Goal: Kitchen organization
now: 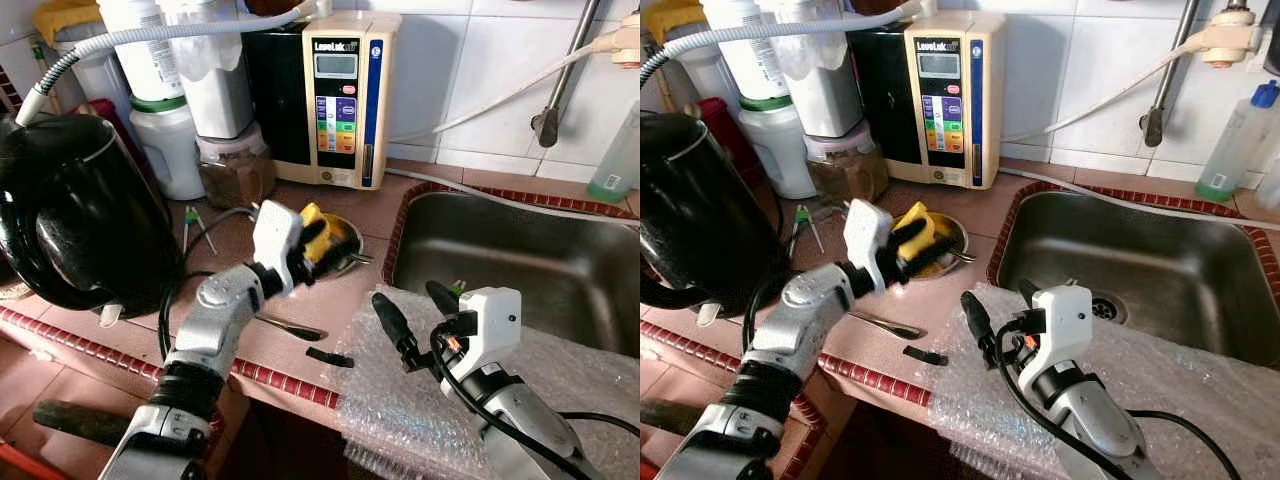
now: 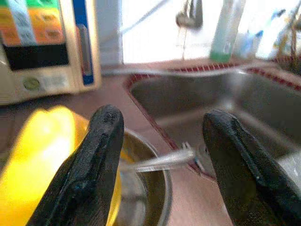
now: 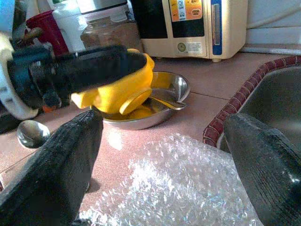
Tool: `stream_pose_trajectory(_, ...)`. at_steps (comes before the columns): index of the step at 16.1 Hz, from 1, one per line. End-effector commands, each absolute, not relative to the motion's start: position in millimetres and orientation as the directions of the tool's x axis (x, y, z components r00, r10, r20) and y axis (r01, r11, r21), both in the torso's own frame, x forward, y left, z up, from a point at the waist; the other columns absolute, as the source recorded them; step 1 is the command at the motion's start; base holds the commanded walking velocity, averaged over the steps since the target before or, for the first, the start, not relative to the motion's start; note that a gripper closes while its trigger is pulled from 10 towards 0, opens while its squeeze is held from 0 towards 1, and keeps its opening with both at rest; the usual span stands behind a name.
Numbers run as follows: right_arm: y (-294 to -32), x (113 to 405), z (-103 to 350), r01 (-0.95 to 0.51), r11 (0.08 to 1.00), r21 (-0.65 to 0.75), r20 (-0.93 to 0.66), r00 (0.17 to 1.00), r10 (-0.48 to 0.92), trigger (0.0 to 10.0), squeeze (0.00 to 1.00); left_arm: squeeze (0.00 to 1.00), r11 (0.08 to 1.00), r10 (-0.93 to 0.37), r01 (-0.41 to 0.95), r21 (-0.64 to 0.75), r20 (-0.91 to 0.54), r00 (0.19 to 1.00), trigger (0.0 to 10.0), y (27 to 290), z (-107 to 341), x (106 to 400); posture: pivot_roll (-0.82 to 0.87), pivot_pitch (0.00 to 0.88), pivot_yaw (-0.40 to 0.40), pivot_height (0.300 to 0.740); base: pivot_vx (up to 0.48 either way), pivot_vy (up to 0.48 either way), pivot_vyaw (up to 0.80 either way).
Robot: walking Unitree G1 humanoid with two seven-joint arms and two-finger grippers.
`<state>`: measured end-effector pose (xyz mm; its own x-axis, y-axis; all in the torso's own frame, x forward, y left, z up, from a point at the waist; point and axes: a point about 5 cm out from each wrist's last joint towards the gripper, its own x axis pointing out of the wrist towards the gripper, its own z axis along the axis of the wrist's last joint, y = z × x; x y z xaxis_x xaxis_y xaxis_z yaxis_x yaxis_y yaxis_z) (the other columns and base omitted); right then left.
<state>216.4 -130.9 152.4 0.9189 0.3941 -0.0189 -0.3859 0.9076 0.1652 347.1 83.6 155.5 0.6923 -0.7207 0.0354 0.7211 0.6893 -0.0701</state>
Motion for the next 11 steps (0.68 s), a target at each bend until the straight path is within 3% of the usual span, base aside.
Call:
stream_pose_trajectory(1, -129.0, 216.5, 155.0, -0.395, 0.905, 0.161, -0.003, 0.916, 0.4, 10.0, 0.0, 0.0, 0.687, -0.72, 0.724, -0.064, 0.074, 0.69, 10.0, 83.5, 165.7, 348.9, -0.06, 0.0, 0.088, 0.74, 0.0, 0.0, 0.0)
stream_pose_trajectory(5, -128.1, 216.5, 154.5, -0.395, 0.904, 0.164, -0.003, 0.916, 0.401, 10.0, 0.0, 0.0, 0.733, -0.674, 0.678, -0.061, 0.075, 0.735, 10.0, 88.0, 164.8, 353.2, -0.06, 0.0, 0.091, 0.74, 0.0, 0.0, 0.0)
stream_pose_trajectory(6, -128.0, 216.5, 154.5, -0.394, 0.904, 0.164, -0.003, 0.916, 0.4, 10.0, 0.0, 0.87, 0.751, -0.654, 0.658, -0.063, 0.07, 0.753, 10.0, 89.9, 163.9, 355.2, -0.06, 0.0, 0.091, 0.74, 0.0, 0.0, 0.0)
stream_pose_trajectory(7, -127.8, 216.4, 154.5, -0.393, 0.904, 0.165, -0.003, 0.917, 0.399, 10.0, 0.0, 1.0, 0.769, -0.629, 0.635, -0.081, 0.082, 0.773, 10.0, 91.9, 165.4, 357.3, -0.06, 0.0, 0.091, 0.74, 0.0, 0.0, 0.0)
stream_pose_trajectory(10, -127.7, 215.9, 154.0, -0.391, 0.905, 0.167, -0.003, 0.918, 0.397, 10.0, 0.0, 1.0, 0.8, -0.593, 0.599, -0.045, 0.1, 0.799, 10.0, 94.5, 169.3, 360.7, -0.06, 0.0, 0.092, 0.74, 0.0, 0.0, 0.0)
stream_pose_trajectory(11, -127.7, 215.8, 153.7, -0.391, 0.905, 0.167, -0.004, 0.918, 0.397, 10.0, 0.0, 0.71, 0.804, -0.59, 0.594, -0.016, 0.097, 0.802, 10.0, 94.8, 169.0, 361.3, -0.06, 0.0, 0.092, 0.74, 0.0, 0.0, 0.0)
